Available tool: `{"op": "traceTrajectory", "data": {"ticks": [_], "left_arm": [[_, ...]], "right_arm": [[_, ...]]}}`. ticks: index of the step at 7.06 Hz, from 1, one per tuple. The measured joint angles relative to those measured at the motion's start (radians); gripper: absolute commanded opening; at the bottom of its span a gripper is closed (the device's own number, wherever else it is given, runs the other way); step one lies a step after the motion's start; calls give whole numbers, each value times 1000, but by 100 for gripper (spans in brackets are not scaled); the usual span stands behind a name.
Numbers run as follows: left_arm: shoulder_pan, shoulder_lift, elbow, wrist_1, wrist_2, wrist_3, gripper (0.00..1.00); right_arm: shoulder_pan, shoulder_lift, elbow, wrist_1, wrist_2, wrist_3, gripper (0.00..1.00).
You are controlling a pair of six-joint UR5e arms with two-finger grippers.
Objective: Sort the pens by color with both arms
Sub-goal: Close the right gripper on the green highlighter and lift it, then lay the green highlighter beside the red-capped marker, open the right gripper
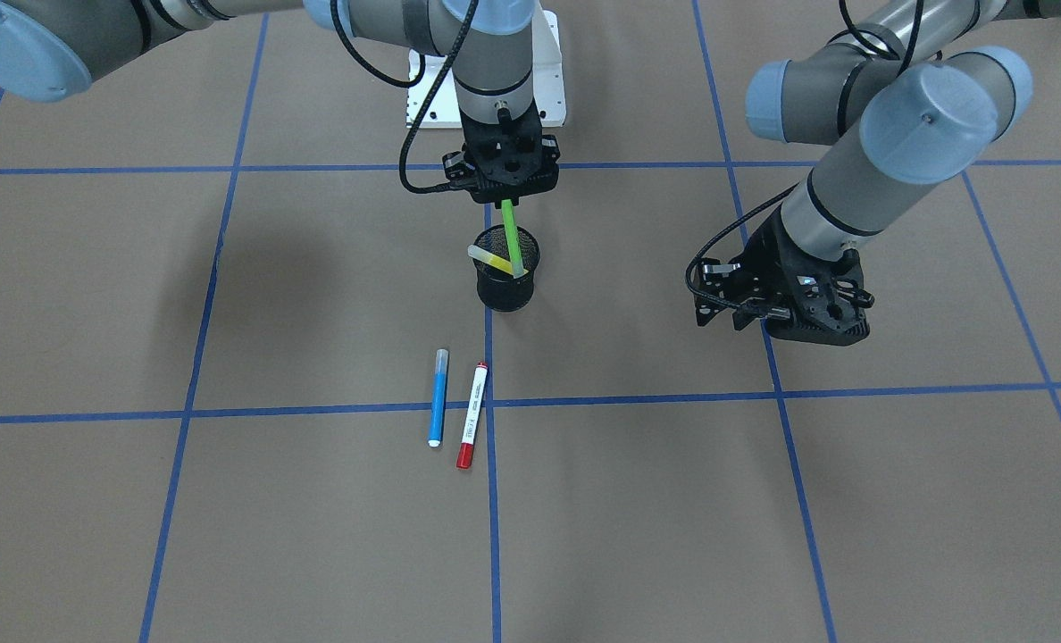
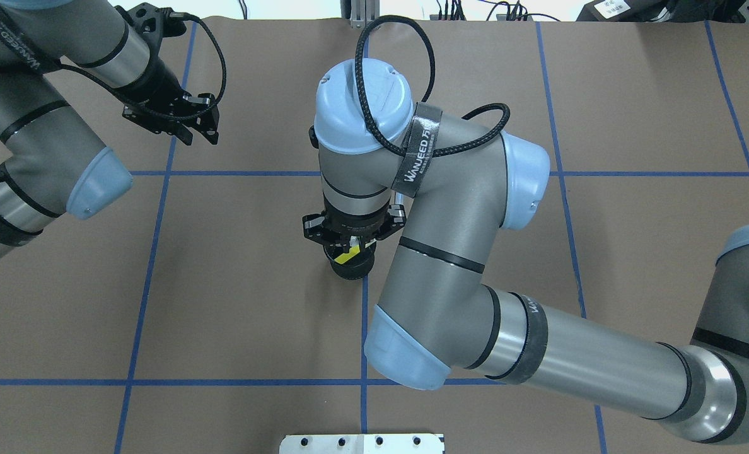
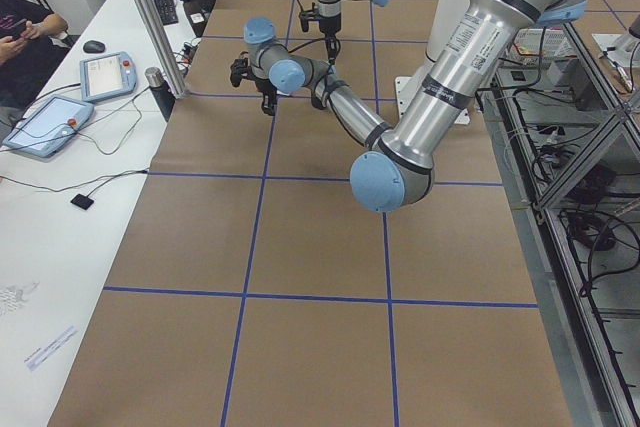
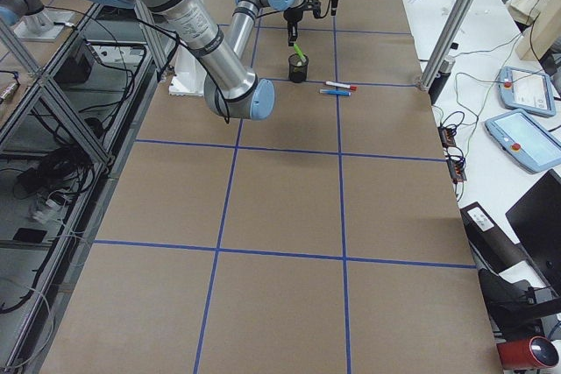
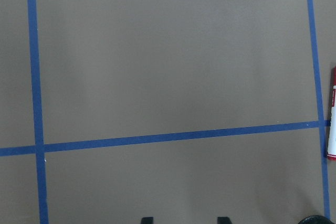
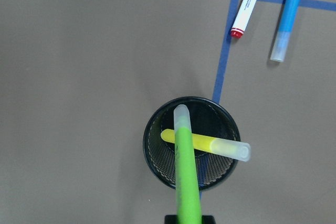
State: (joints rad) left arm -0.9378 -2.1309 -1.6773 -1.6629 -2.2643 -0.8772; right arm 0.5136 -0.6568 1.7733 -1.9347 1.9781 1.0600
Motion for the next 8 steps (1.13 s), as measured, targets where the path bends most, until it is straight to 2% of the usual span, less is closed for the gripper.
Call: {"op": "traceTrajectory", "data": {"ticks": [2,4,6,8], "left_arm": [[1,-2,2,0,1,0,51],[3,-2,2,0,2,0,51],[4,1,1,0,2,0,51],[3,5,-3,0,2,0,51]], "right_arm": [[15,5,62,-63,-6,2,11],[45,20,60,-52,-61,3,11],[76,36,-41,82,-113,8,11],[103,85,-206,212,-142,8,11]]}}
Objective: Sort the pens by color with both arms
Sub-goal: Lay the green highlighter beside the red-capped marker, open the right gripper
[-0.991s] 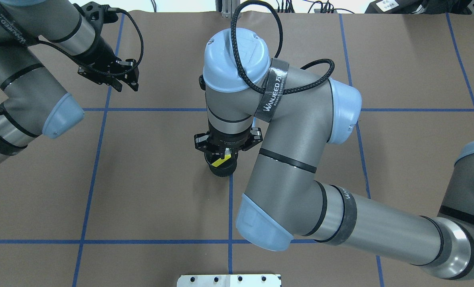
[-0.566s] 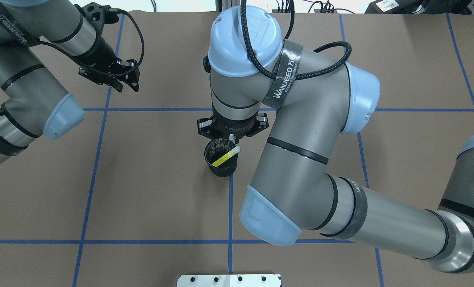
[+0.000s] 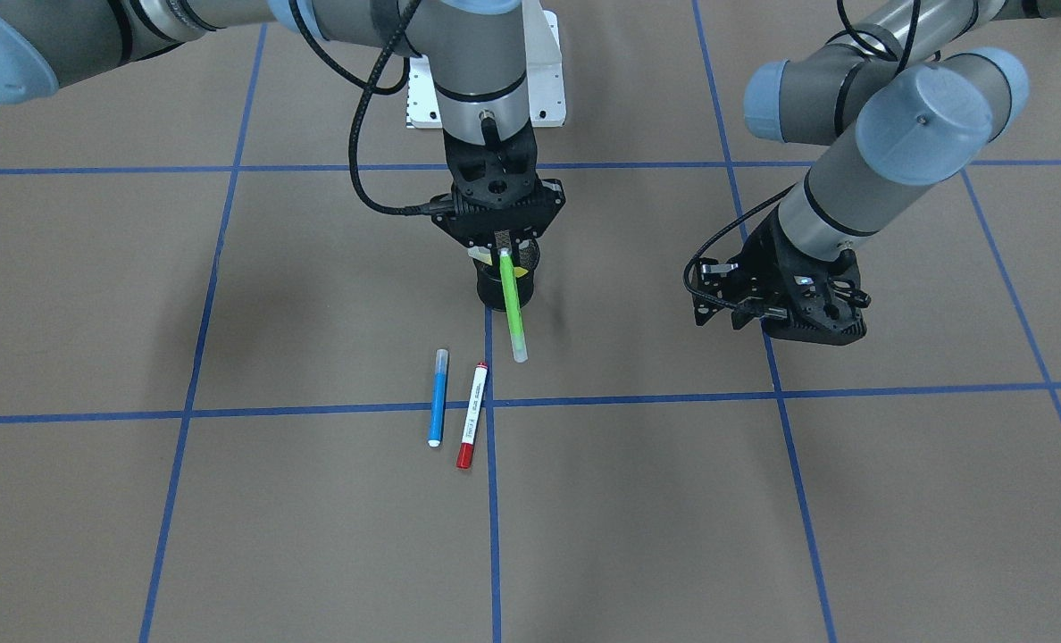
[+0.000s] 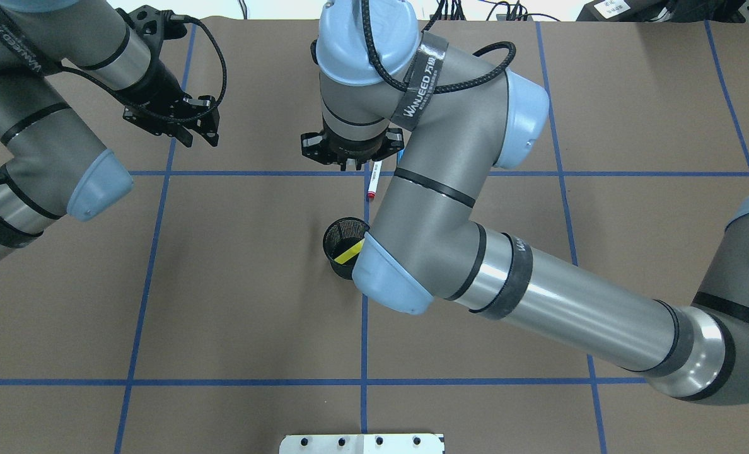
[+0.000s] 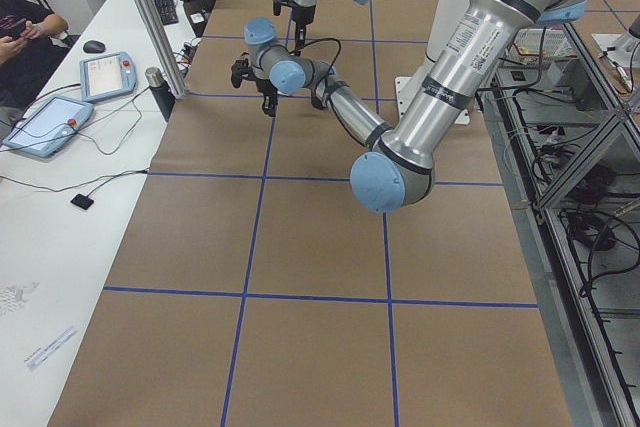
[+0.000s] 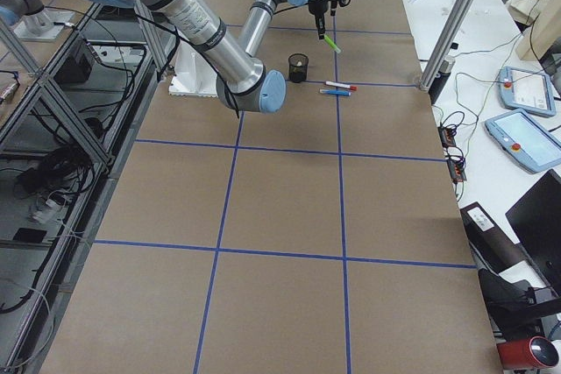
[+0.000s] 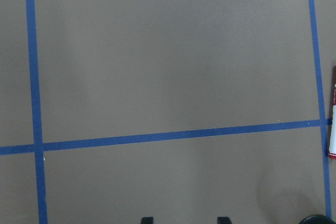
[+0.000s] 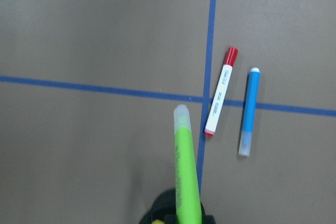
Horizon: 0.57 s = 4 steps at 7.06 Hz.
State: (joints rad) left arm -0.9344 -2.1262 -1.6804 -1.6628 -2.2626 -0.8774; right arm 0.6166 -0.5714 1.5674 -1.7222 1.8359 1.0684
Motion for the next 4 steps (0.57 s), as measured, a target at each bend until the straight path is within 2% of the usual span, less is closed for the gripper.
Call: {"op": "traceTrajectory", "data": {"ticks": [4], "left_arm": [[-2,27,-38,0,0,0,51]], "right_arm": [[42,103,-316,167,-14,-17,9]]}}
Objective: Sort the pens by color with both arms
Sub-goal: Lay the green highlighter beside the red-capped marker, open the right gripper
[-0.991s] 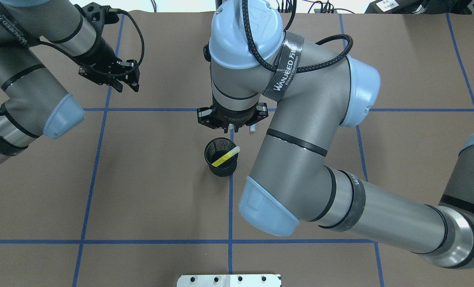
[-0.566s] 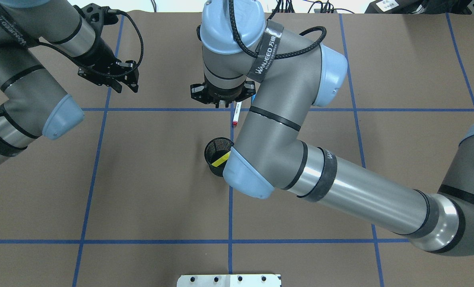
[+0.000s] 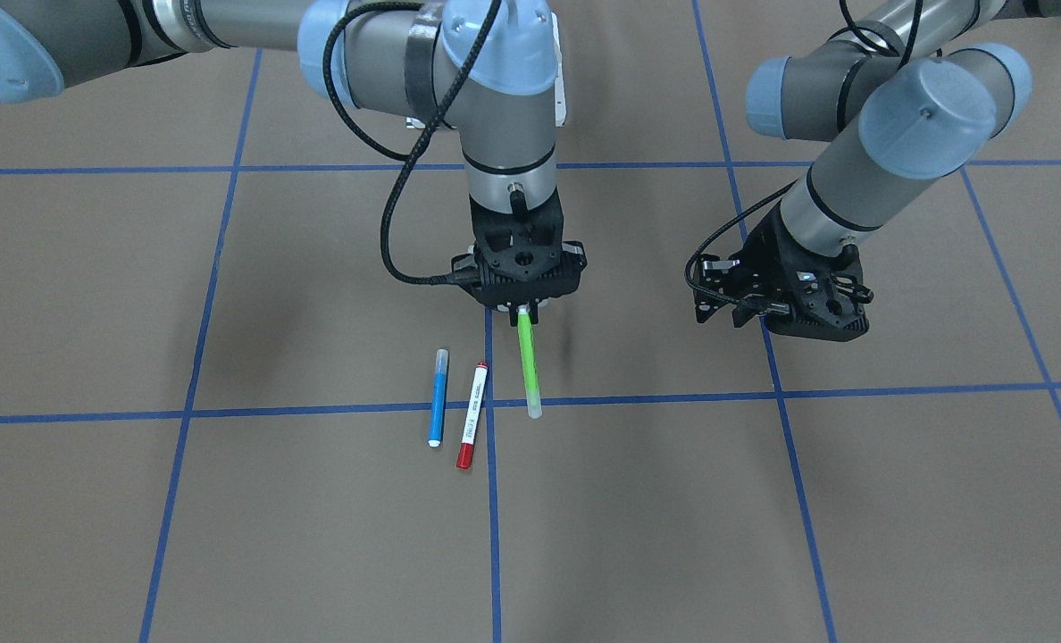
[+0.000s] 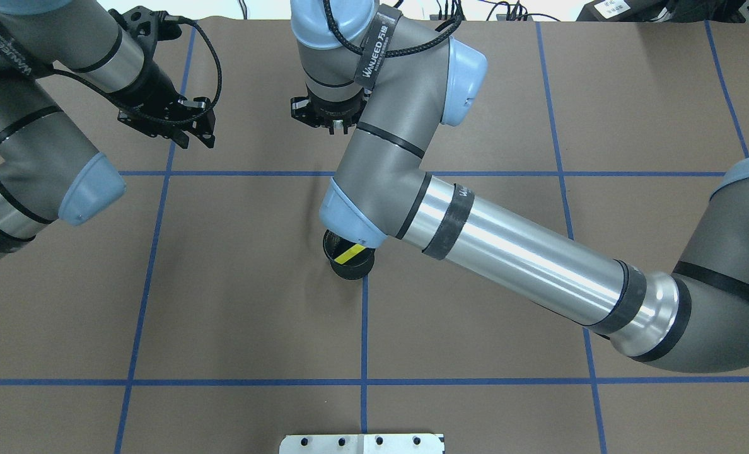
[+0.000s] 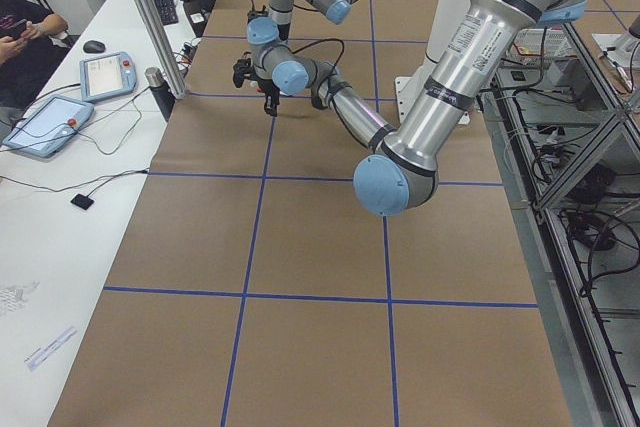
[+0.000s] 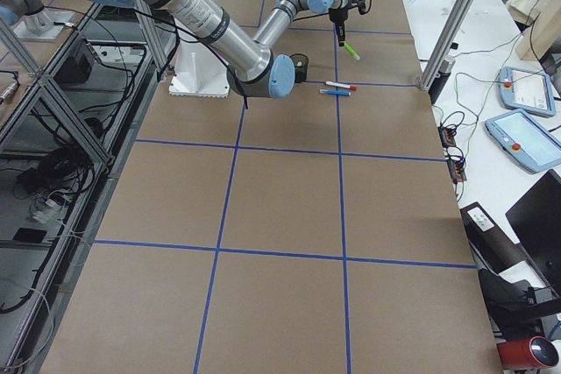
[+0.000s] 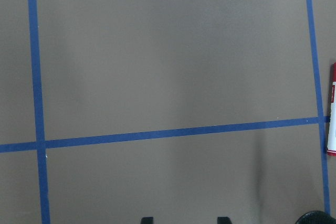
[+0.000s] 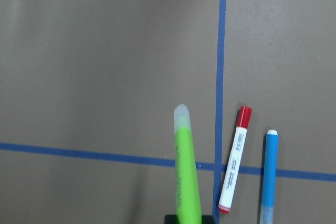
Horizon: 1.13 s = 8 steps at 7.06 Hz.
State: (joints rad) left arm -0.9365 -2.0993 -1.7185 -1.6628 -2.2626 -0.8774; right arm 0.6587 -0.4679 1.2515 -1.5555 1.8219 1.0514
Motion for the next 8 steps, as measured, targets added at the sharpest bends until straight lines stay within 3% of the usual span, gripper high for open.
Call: {"op": "traceTrajectory", "data": {"ticks": [2,3,4,5,7,8], "left_arm": [[1,4,-6,0,0,0,52],[1,4,-7,0,0,-1,52],[1,4,-8,0,0,-1,52],[0,4,-10,0,0,-1,52],[2,4,-16,9,0,-1,52],[3,4,-16,12,0,-2,52]], "right_arm": [[-1,15,-101,61,-11,-3,10],[-5,17,-121,71,-11,-2,20],[-9,18,-130,75,-11,-1,56],[-13,18,-133,76,-10,-1,72],[-14,17,-130,77,-9,-3,85],[-15,14,-123,76,-5,-5,99]]}}
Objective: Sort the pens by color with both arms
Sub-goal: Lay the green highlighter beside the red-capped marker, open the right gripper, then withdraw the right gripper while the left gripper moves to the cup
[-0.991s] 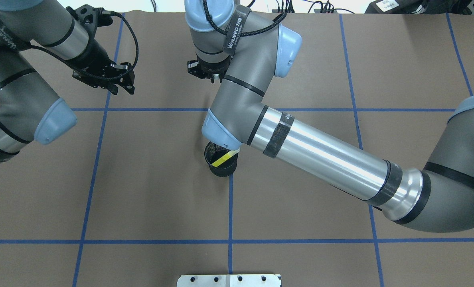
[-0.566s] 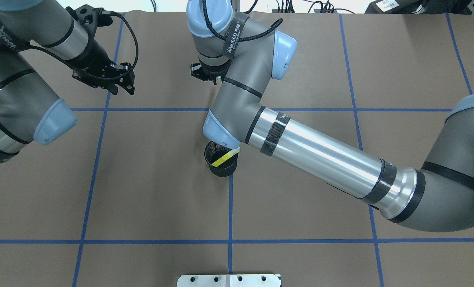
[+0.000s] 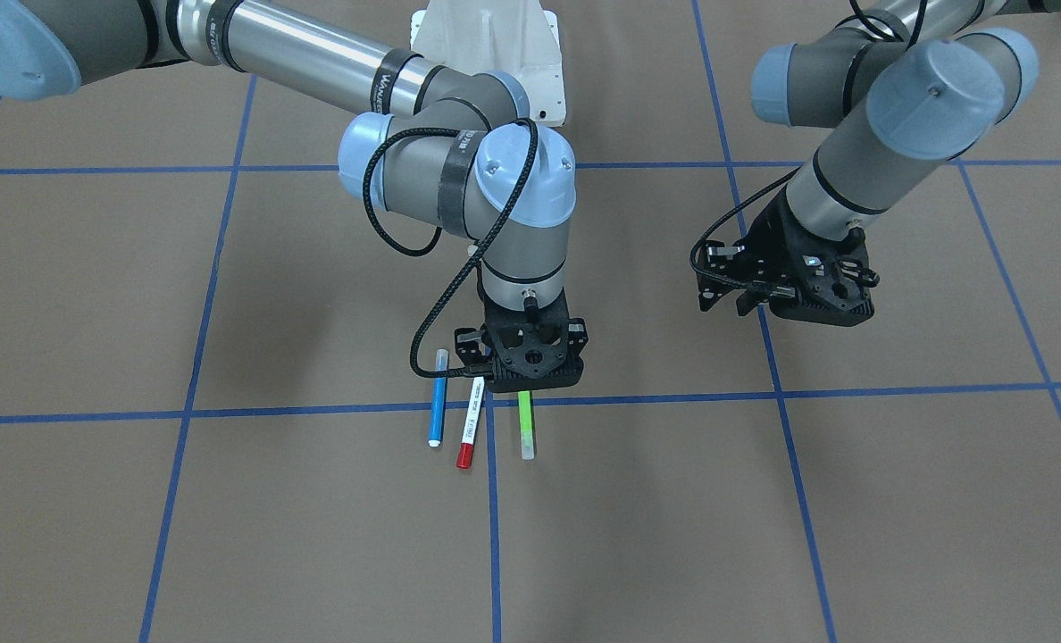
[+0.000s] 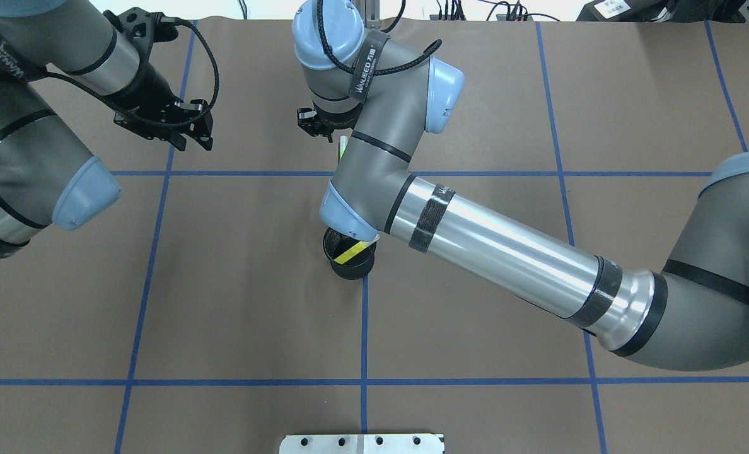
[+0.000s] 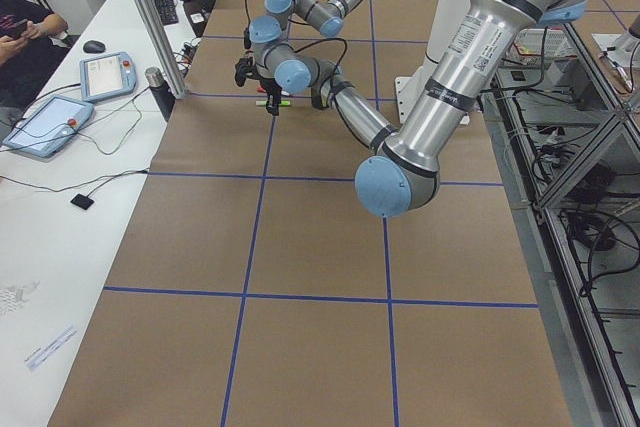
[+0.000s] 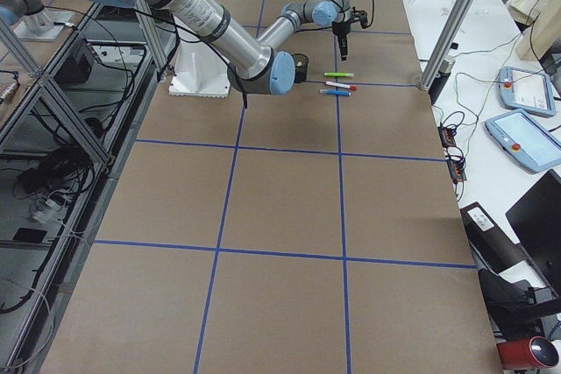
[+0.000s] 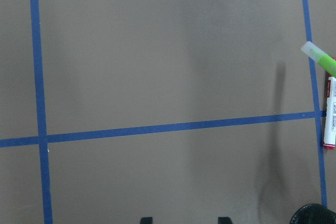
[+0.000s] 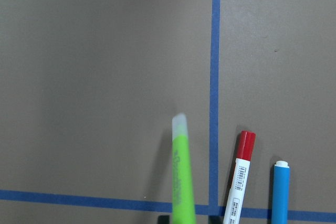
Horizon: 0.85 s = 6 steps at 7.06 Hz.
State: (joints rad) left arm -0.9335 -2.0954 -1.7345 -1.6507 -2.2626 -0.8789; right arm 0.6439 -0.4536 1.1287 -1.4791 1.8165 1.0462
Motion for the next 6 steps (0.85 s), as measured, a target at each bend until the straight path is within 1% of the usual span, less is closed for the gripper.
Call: {"op": "traceTrajectory", "data": {"ticks": [1,2,3,4,6], "left_arm": [[2,-3,0,5,0,-1,52],[3,-10,-1,17,0,-6,52],[3,-20,-1,30,0,-14,52],[5,-30,-1,35,-1,-43,52],[17,-81,0,69,0,-149,52]], "right_arm": [[2,-11,22,-2,17,-3,99],[14,-44,72,-6,66,-14,99],[39,-106,157,-21,131,-39,99],[65,-174,254,-56,177,-83,99],[117,-320,453,-153,231,-212,99]]}}
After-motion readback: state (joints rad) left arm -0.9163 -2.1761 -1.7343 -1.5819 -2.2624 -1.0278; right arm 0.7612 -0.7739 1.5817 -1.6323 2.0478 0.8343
